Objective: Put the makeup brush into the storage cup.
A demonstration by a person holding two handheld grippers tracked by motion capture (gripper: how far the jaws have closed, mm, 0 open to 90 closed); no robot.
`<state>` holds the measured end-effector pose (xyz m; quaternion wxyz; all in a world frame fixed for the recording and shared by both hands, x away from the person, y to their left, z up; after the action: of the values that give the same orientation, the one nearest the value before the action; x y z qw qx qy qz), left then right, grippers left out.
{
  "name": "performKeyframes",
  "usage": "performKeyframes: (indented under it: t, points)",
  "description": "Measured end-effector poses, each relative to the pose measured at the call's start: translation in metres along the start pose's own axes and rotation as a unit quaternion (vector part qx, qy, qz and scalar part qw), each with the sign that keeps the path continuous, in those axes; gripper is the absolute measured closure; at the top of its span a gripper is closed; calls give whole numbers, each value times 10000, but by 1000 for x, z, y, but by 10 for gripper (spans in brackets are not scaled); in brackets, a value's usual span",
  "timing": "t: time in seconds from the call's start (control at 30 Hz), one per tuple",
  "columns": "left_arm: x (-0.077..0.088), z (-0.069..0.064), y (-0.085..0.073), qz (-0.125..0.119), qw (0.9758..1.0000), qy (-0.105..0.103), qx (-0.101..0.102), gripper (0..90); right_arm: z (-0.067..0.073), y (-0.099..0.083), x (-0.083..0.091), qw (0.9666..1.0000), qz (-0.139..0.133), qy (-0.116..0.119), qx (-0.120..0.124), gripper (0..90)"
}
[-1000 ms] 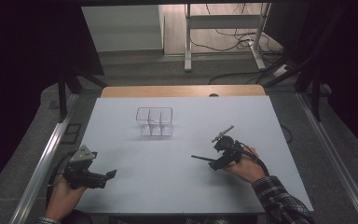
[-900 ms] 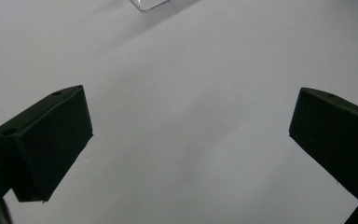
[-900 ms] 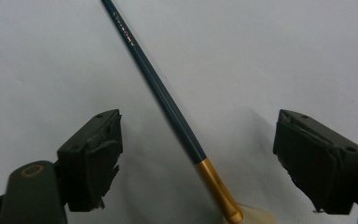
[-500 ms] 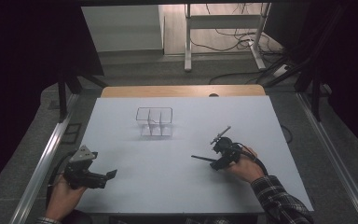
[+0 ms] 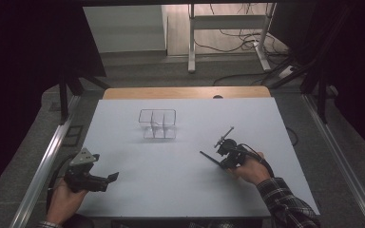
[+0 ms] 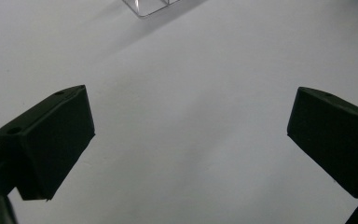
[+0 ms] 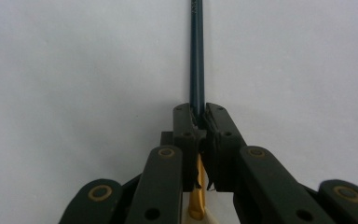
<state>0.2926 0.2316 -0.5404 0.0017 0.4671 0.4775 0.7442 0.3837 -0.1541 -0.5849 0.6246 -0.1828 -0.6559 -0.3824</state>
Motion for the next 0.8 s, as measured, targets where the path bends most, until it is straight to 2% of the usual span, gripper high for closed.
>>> performKeyframes:
  t: [0.03, 0.07, 0.13, 0.23, 0.3, 0.37, 0.43, 0.63, 0.7, 0.77, 0.8]
  points:
    - [0, 0, 0, 0, 10000, 0, 0, 11, 0, 0, 0, 10000, 0, 0, 0, 838]
    - [0, 0, 0, -18, 10000, -23, 29, 11, 0, 3, 5, 9999, -117, 3, 15, 838]
    - [-1, -2, 2, -57, 9998, -120, 146, 10, 0, 4, 9, 9998, -187, 15, 55, 838]
    - [-1, -6, 5, -160, 9987, -345, 330, 1, 1, 5, 13, 9997, -238, -9, 100, 838]
    - [0, -8, 8, -268, 9976, -492, 395, 0, 2, 7, 16, 9995, -282, 0, 106, 838]
    - [1, -9, 10, -327, 9973, -522, 406, 0, 4, 8, 19, 9993, -338, 21, 126, 838]
    - [1, -11, 14, -412, 9968, -568, 374, 0, 5, 10, 23, 9991, -397, 53, 137, 838]
    - [0, -14, 20, -466, 9970, -579, 222, 0, 11, 12, 32, 9984, -496, 139, 222, 838]
    - [-4, -18, 23, -382, 9979, -532, -3, 0, 14, 13, 34, 9982, -523, 184, 231, 837]
    - [-8, -20, 24, -263, 9981, -549, -132, 0, 16, 14, 37, 9978, -540, 203, 316, 837]
    - [-8, -20, 24, -263, 9981, -549, -132, 0, 18, 15, 38, 9977, -551, 228, 307, 838]
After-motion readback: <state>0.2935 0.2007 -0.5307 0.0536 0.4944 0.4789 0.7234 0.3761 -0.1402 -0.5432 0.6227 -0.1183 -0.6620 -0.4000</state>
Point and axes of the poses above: each handheld gripper's, and its own axes: x roughly backward along the jaws, y roughly out of its top, z roughly to its left, the point moved 10 cm from there along -x, roughly forward along the jaws, and after that the axes turned 12 degrees about -x, right-handed, at the moved point
